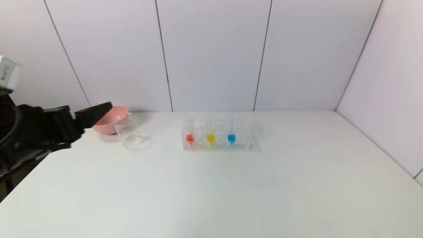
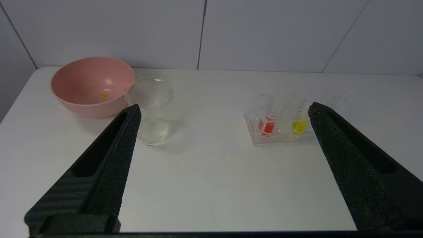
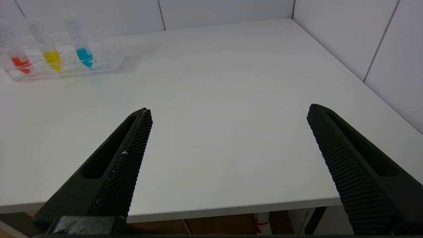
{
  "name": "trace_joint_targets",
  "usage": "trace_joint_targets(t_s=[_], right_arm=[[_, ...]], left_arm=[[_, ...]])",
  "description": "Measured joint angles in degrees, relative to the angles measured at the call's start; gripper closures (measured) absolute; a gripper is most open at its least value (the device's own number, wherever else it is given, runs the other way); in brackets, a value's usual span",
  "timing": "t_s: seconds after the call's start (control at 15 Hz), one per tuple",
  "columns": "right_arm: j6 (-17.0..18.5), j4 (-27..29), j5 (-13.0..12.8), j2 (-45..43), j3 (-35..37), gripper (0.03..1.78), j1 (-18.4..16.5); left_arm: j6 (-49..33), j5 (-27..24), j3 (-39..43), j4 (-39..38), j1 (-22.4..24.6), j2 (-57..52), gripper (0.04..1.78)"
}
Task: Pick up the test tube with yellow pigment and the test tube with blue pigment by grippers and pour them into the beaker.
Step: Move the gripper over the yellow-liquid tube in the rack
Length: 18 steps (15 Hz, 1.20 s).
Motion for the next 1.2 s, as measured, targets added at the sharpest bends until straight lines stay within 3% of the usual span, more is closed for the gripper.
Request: trace_joint_targets(t_s=[0.27, 0.53, 1.2], right_arm=[[0.0, 0.0, 0.0, 0.0, 0.0, 0.10, 0.0], [0.0, 0.0, 0.0, 0.0, 0.0, 0.10, 0.0], [0.0, 0.0, 0.0, 0.0, 0.0, 0.10, 0.0]], left_arm=[[-1.6, 12.9, -8.1, -8.6, -13.6, 17.9, 0.06], [-1.6, 18.1, -11.8, -17.5, -21.8, 30.3, 0.06], [-1.3, 17.7, -21.1, -24.2, -24.0, 48.7, 0.06]])
